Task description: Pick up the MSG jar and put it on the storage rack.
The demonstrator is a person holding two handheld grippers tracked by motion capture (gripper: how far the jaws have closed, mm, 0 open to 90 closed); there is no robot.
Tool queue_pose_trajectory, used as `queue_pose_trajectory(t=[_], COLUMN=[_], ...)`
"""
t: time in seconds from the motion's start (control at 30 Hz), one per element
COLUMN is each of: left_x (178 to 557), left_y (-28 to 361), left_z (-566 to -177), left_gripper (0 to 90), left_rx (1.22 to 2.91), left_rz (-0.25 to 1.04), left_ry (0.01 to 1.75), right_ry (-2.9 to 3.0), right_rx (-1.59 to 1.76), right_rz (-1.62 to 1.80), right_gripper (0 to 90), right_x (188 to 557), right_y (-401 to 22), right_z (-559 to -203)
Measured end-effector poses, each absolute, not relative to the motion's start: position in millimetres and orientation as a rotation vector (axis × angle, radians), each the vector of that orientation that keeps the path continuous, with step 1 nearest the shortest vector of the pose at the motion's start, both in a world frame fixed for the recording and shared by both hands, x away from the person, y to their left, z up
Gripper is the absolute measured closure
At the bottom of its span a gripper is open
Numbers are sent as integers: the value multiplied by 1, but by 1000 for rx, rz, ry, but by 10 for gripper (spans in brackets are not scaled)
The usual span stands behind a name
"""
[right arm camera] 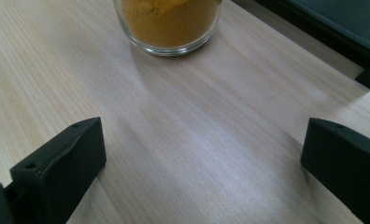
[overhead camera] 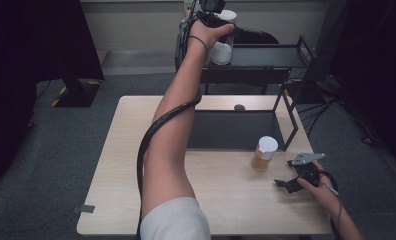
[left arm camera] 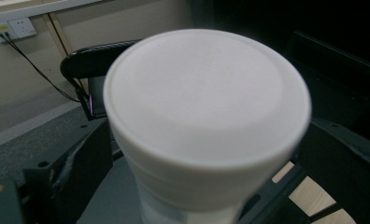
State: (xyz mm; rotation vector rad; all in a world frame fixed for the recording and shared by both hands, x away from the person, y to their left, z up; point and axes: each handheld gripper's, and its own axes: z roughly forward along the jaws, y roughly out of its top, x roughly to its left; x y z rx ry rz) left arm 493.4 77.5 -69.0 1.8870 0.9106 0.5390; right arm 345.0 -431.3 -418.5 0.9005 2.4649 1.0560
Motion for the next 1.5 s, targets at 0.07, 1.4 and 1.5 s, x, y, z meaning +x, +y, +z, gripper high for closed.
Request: queue_pose_trajectory(t=[0.07, 1.4, 1.5], left_x=[488, 429, 426], left_y=[79, 101, 106], left_z=[-71, -163, -172], left_gripper=[5, 8, 8], left_rx=[1881, 1865, 1858], left_rz=[536, 424, 414], left_ry=[906, 764, 763], right_ry=[2465, 2463, 2463], right_rx=[900, 900, 900], right_rz=[1056, 1058, 1058], right_gripper=[0, 0, 0], right_x=[345, 345, 345], right_y=[-431, -431, -431], right_z=[-419, -419, -419])
